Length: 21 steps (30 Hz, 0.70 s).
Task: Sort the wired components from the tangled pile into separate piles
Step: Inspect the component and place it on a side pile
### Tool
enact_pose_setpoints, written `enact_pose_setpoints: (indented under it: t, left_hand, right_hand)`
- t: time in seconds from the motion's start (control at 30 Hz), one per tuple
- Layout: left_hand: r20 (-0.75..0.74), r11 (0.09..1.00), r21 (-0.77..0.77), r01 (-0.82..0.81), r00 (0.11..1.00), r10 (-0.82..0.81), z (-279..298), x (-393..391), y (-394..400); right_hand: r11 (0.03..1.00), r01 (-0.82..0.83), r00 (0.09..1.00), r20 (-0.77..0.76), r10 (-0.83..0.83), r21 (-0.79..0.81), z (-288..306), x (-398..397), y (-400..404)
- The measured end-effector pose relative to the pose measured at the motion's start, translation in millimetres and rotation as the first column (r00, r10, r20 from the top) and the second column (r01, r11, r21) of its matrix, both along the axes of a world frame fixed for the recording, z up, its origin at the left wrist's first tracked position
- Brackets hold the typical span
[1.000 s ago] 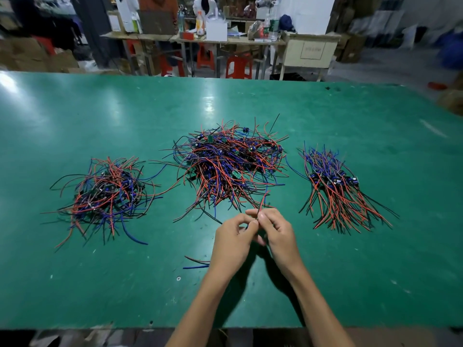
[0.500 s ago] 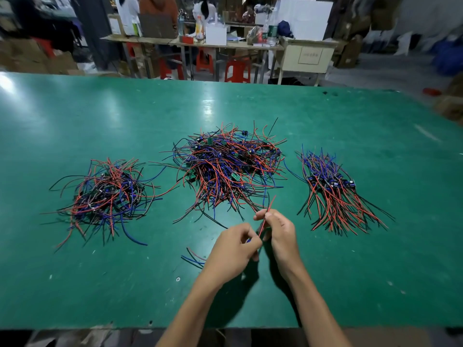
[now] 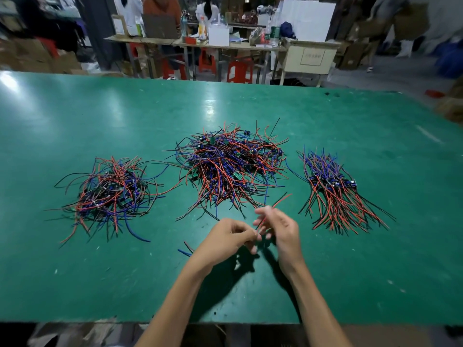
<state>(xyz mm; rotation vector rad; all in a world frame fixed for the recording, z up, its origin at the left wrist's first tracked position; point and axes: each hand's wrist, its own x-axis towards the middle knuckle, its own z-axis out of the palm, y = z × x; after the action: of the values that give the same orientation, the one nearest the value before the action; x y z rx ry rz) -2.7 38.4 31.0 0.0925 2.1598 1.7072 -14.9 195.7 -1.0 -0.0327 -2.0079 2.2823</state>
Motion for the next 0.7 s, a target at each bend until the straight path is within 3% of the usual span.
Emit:
enact_pose_setpoints:
  t: [0.07, 0.17, 0.3, 0.5, 0.7]
  left_hand:
    - [0.0, 0.999, 0.043, 0.014, 1.0, -0.014, 2.9, -2.4, -2.8]
    - [-0.029, 0.996, 0.085, 0.019, 0.999, -0.017, 5.2, -3.4, -14.4]
    - [-0.09, 0.998, -0.065, 0.008, 0.996, -0.014, 1.3, -3.4, -37.6]
    - [-0.173, 0.986, -0.089, -0.144, 0.977, 0.127, -3.5, -0.9, -53.9]
    - [-0.415, 0.959, -0.144, -0.244, 0.895, 0.165, -5.9, 8.5, -46.8]
  right_hand:
    - [0.999, -0.031, 0.999, -0.02, 0.031, 0.026, 1.0, 2.5, -1.3]
    - [0.998, 0.061, 0.998, -0.006, -0.06, 0.025, 1.2, 0.0, -0.5]
    - [0.987, 0.14, 0.99, 0.027, -0.138, -0.085, 2.5, 2.0, -2.1]
    - [0.98, 0.132, 0.991, 0.037, -0.128, -0.148, 1.0, 0.0, -1.5]
    - [0.978, 0.057, 0.998, 0.02, -0.054, -0.202, -1.8, 1.0, 7.3]
